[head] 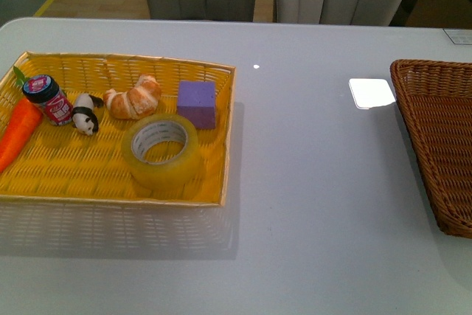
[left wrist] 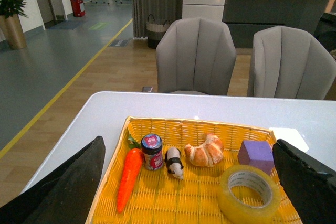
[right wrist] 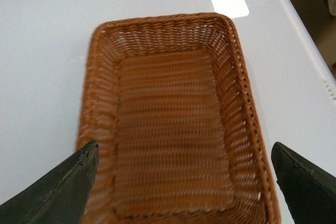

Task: Move tape to another basket

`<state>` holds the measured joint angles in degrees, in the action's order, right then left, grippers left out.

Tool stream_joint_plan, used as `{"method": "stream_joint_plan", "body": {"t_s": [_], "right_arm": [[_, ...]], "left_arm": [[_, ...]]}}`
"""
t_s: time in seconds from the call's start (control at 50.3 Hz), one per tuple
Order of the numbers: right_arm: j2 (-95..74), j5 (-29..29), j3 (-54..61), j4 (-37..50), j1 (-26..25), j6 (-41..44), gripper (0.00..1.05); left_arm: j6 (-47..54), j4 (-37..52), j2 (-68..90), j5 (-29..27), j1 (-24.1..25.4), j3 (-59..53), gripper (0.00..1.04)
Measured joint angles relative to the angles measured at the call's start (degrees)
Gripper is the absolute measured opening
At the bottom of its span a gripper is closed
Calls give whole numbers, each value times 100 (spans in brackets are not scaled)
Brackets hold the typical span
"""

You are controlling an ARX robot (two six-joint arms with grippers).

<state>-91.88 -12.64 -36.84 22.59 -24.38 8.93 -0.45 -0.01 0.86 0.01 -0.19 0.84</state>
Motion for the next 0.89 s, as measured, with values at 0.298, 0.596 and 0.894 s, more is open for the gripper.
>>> {"method": "stream_joint_plan", "body": {"t_s": [0.298, 0.596, 0.894], "right_arm": [[-2787, 671, -2236, -245, -133, 446, 96], [-3864, 778, -3248, -514, -278, 686, 96], [-4374, 684, -3432, -584, -304, 874, 64]], "left_arm": [[0, 0, 0, 0, 0, 0, 96], [0, 0, 0, 0, 0, 0, 96], [0, 0, 0, 0, 0, 0, 96]]}}
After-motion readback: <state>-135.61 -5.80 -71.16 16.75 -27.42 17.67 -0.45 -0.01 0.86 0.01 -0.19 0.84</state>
